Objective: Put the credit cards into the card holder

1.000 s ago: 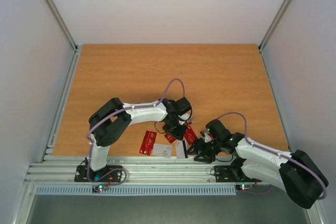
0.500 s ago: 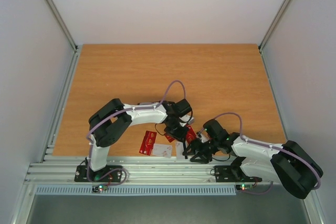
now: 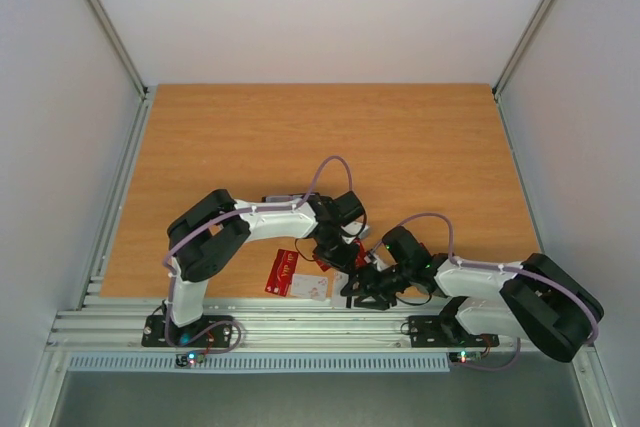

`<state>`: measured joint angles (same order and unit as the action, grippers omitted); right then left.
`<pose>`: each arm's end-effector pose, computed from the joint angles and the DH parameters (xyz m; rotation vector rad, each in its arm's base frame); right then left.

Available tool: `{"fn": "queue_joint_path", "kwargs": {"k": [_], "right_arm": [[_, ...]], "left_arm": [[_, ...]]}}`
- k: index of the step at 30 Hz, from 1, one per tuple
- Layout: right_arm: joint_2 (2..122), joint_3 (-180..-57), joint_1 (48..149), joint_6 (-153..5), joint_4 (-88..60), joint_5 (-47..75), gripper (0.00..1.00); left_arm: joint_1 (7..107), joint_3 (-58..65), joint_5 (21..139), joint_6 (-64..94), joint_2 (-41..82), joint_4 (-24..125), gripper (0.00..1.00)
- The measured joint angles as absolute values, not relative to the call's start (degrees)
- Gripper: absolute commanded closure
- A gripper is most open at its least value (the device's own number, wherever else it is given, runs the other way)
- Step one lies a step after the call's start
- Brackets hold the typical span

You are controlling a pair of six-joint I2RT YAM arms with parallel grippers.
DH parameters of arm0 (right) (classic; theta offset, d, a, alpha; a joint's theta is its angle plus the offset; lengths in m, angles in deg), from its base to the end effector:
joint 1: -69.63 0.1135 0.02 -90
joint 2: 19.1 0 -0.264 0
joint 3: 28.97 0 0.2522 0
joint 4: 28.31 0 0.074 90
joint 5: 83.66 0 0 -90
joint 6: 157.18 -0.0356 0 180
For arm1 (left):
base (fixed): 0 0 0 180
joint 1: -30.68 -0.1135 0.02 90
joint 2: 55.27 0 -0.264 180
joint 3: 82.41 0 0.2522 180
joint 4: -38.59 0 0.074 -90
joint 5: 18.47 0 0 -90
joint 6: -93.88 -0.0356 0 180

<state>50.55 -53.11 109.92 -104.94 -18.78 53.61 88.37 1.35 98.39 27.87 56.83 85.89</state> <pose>0.1060 0.1242 0.1007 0.4314 -2.6901 -1.4527 0.1828 -0.3192 0.1359 -0.9316 -2.7724 0.7689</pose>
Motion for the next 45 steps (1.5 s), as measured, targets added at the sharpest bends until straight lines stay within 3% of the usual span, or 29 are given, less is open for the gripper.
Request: {"fn": "queue_joint_path", "kwargs": {"k": [18, 34, 39, 45], "right_arm": [[45.9, -55.0, 110.5, -101.5, -6.1, 48.8, 0.43], [51.8, -58.2, 114.0, -99.9, -7.1, 48.6, 0.43], [53.4, -58.6, 114.9, -99.7, -8.9, 49.0, 0.46], [54.4, -58.7, 115.0, -99.2, -10.5, 49.2, 0.56]], "left_arm": [[89.0, -1.7, 96.9, 28.9, 47.1, 93.3, 0.82], [89.3, -6.1, 102.3, 28.5, 51.7, 91.1, 0.83], [89.3, -6.9, 103.7, 28.5, 51.7, 89.9, 0.83], [89.3, -7.7, 105.2, 28.7, 51.7, 88.6, 0.84]]}}
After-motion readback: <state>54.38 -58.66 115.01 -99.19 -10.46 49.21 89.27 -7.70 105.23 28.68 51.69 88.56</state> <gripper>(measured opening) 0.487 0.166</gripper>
